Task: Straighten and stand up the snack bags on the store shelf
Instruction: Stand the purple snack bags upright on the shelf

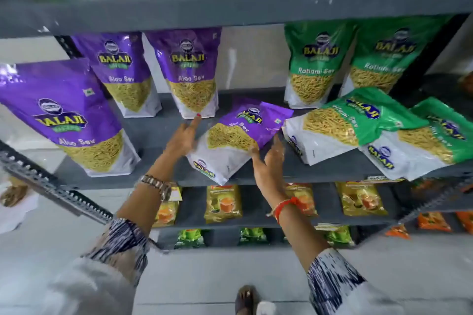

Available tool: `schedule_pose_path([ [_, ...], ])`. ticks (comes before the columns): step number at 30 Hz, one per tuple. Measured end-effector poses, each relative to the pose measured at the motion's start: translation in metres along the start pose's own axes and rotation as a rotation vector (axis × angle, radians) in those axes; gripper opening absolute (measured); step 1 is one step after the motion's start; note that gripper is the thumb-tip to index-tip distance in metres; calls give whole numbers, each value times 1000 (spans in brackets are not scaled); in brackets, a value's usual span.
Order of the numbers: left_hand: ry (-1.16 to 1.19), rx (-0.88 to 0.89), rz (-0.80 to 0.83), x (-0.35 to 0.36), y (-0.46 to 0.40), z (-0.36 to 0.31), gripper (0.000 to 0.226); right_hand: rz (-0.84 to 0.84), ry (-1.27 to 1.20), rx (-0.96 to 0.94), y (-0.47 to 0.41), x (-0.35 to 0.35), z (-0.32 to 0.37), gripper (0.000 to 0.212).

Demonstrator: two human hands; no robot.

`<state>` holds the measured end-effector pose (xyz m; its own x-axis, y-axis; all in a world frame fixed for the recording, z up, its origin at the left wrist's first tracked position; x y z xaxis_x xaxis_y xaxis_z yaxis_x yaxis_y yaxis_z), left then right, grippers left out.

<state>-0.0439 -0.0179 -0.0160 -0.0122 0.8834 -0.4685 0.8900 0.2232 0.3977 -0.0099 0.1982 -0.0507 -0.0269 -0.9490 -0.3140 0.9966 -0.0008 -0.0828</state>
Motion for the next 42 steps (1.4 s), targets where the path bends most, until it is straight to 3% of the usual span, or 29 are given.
schedule_pose_path([
  [2, 217, -59, 126, -1, -14, 4, 36, -88, -129, 198, -11, 8, -17, 54],
  [5, 237, -119, 204, -3, -38, 10, 18, -87, -440, 502, -17, 27, -45, 50],
  [11, 137, -62, 214, 8, -55, 6, 13, -125, -726, 597, -24, 34, -55, 12],
  [14, 65, 0, 196, 10, -56, 5, 36, -75, -775, 589, -23, 33, -48, 12],
  [18, 189, -65, 160, 8, -47, 12, 10, -38, -689, 580, -23, 28, -42, 14],
  [23, 535, -45, 88, 10, -12, 31, 12, -48, -706, 474, -13, 6, -24, 18],
  [27, 597, 66, -33, 16, 39, 33, 22, -5, -637, 363, 11, -21, -8, 12],
  [36, 617, 341, -83, 22, 149, 15, 27, 15, -643, 107, 71, -84, 43, 17],
  [42, 654, 375, -114, 26, 191, 21, 30, 90, -729, 64, 99, -96, 50, 15],
])
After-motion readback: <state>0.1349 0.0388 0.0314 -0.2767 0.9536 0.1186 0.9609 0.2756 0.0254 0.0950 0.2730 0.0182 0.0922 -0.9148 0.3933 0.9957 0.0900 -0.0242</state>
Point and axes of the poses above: each hand's wrist, its own y-axis away from the middle knuckle, its own x-axis out of the palm, z = x × y, the point moved 5 cm from there along -y, towards the middle knuckle, and after that the axes turned 9 degrees about z, right-handed, at the moved point
